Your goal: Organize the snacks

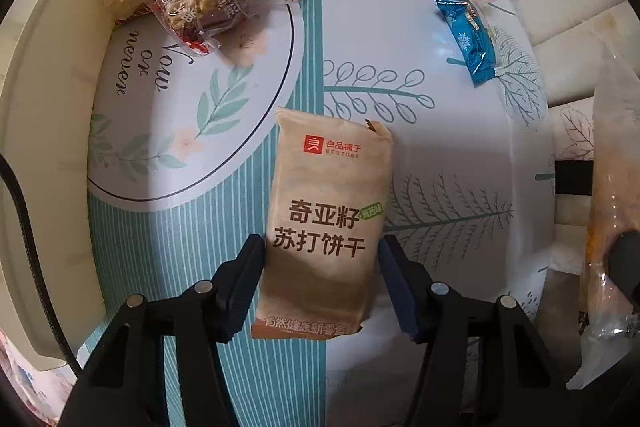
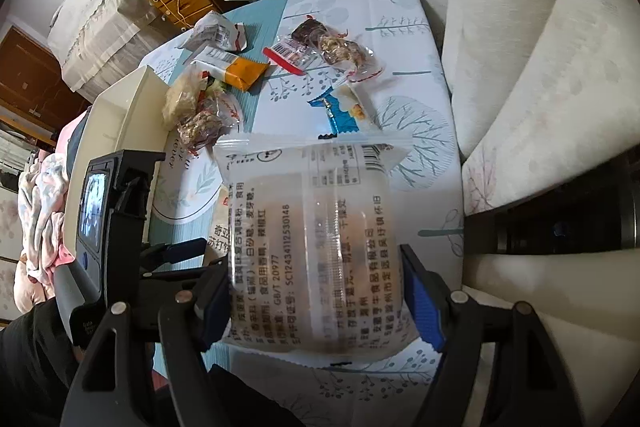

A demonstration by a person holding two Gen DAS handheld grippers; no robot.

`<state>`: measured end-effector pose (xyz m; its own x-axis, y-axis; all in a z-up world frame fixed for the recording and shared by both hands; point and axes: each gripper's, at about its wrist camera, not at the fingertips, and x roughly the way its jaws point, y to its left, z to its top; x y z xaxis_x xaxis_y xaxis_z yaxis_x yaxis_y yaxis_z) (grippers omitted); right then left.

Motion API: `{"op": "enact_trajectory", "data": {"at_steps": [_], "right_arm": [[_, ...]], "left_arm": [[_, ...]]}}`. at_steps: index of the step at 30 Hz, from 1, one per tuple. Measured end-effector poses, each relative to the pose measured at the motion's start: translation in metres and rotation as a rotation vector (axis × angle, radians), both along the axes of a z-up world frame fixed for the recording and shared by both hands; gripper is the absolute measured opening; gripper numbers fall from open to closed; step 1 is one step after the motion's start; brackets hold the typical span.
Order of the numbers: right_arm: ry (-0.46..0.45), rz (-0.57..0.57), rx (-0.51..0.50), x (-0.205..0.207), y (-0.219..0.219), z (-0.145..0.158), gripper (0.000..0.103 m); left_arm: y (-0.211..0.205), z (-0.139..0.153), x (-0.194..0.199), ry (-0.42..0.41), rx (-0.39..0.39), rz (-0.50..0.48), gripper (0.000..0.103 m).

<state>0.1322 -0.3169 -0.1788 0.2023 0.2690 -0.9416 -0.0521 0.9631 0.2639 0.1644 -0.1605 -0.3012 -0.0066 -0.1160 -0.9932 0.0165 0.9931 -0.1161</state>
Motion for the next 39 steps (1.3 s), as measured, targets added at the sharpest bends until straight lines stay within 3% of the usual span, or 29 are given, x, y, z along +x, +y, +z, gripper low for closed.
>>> {"op": "enact_trajectory", "data": {"at_steps": [11,19,39], "right_arm": [[0.006,0.003,-0.007,-0.002,0.008,0.001,0.075],[0.013,-0.012,-0.018,-0.002,0.016,0.002,0.075],[-0.097,-0.129,-0.001,-0.016,0.082,0.049,0.075]], "left_arm": [[0.007,0.0,-0.006,-0.025,-0.025,-0.021,0.054],[0.027,0.006,-0.015,0.044,-0.056,-0.029,0.054],[0.107,0.141,-0.033,-0.112,-0.132,-0.181,0.054]]}}
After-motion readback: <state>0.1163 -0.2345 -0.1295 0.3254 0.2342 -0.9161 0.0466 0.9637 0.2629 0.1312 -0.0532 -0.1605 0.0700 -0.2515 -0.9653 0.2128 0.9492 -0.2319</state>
